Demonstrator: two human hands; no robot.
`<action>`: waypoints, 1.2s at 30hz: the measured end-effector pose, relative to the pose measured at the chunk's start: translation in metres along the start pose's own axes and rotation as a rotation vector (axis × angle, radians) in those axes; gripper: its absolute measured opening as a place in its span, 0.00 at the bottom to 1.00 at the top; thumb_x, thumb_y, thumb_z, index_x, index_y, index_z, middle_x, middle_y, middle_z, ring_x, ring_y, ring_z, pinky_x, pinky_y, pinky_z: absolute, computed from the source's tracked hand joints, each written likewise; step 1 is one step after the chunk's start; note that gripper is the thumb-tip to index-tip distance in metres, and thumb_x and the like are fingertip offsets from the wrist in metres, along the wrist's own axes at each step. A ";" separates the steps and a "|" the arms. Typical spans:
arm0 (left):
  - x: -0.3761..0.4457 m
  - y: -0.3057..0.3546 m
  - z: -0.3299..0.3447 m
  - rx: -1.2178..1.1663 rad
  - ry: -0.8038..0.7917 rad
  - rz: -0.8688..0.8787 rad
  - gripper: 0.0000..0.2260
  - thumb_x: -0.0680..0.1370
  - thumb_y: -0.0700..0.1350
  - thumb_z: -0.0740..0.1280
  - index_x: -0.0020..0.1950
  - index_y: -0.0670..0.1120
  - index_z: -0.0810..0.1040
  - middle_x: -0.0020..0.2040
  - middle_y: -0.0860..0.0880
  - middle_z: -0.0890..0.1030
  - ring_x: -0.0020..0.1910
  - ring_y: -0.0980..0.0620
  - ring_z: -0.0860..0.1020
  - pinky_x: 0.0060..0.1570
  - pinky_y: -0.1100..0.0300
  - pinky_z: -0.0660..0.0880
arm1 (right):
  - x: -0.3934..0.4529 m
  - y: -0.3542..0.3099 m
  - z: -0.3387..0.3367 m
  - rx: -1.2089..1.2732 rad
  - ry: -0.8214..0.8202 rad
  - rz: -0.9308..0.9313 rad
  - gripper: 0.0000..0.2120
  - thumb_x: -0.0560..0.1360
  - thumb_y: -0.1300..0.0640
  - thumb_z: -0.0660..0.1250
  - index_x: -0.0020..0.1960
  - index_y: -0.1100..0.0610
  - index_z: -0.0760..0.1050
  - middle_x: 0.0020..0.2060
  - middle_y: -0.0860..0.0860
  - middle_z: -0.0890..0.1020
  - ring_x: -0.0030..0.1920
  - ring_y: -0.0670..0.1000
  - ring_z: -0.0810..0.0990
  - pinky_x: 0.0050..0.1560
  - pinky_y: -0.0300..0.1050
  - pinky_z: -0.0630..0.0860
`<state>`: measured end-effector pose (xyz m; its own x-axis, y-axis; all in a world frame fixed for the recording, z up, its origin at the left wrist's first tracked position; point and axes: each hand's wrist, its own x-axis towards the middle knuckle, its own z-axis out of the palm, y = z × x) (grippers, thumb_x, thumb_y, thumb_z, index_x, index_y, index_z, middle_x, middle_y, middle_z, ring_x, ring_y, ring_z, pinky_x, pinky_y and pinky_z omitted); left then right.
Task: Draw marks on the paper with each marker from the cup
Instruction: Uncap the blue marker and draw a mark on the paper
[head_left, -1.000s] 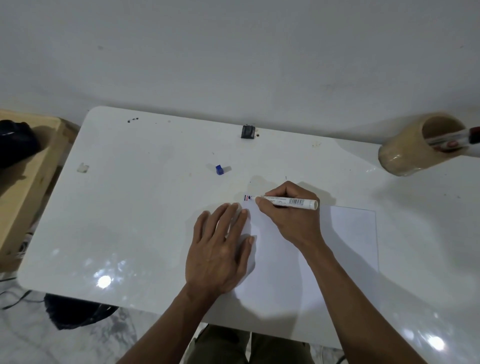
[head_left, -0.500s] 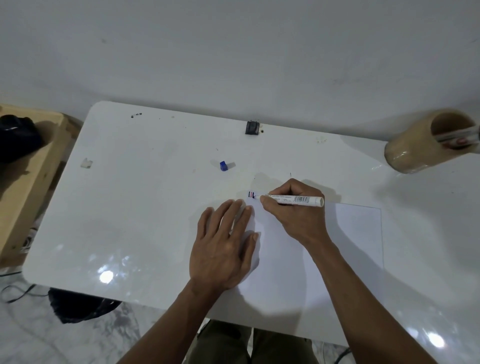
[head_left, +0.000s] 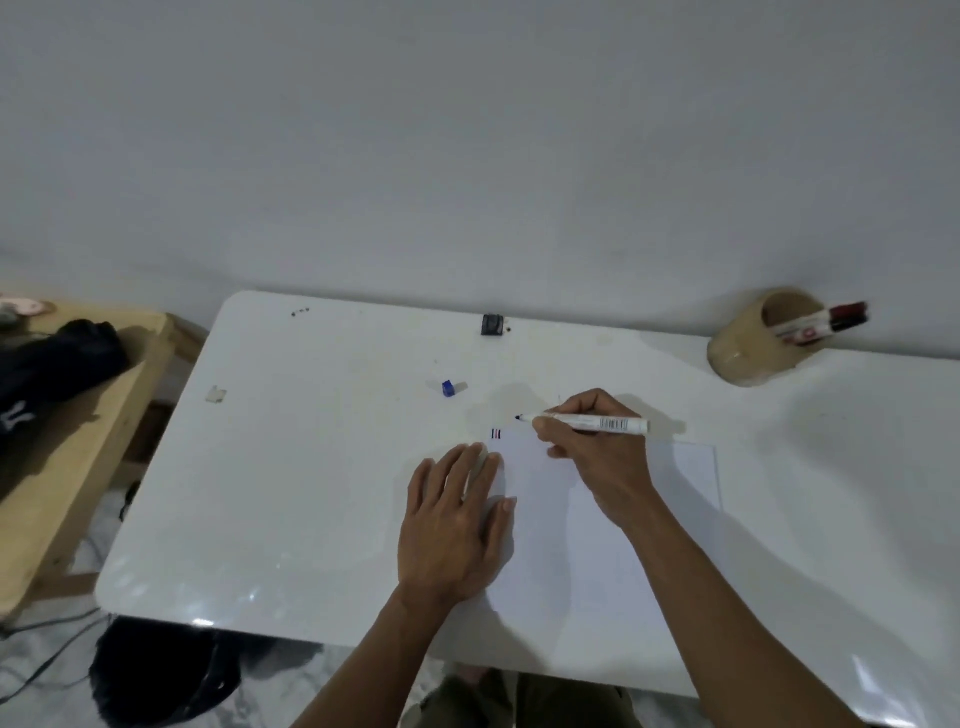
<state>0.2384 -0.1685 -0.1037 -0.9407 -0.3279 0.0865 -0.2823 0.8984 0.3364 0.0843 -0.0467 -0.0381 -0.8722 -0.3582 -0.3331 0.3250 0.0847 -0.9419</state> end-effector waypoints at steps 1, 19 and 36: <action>0.000 0.001 -0.003 -0.009 -0.013 -0.007 0.23 0.81 0.57 0.60 0.73 0.49 0.72 0.74 0.47 0.74 0.74 0.45 0.70 0.73 0.42 0.65 | -0.007 -0.007 -0.001 0.025 0.010 -0.004 0.12 0.69 0.70 0.78 0.39 0.58 0.78 0.40 0.56 0.87 0.39 0.52 0.86 0.37 0.45 0.82; 0.091 -0.008 -0.062 -0.124 -0.060 -0.318 0.18 0.82 0.47 0.62 0.72 0.49 0.70 0.67 0.47 0.74 0.67 0.44 0.72 0.59 0.48 0.73 | -0.065 -0.047 -0.008 0.271 0.126 0.002 0.13 0.76 0.64 0.72 0.56 0.56 0.71 0.45 0.55 0.89 0.43 0.55 0.87 0.40 0.50 0.81; 0.071 0.015 -0.097 -0.812 0.032 -0.498 0.04 0.77 0.40 0.72 0.48 0.48 0.85 0.40 0.53 0.86 0.40 0.54 0.82 0.44 0.62 0.77 | -0.061 -0.063 -0.013 0.162 0.187 -0.101 0.05 0.80 0.57 0.68 0.52 0.58 0.80 0.41 0.50 0.88 0.42 0.51 0.87 0.40 0.47 0.84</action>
<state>0.1854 -0.2067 -0.0012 -0.7390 -0.6366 -0.2206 -0.4210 0.1806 0.8889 0.1125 -0.0179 0.0409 -0.9507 -0.1776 -0.2540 0.2740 -0.0982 -0.9567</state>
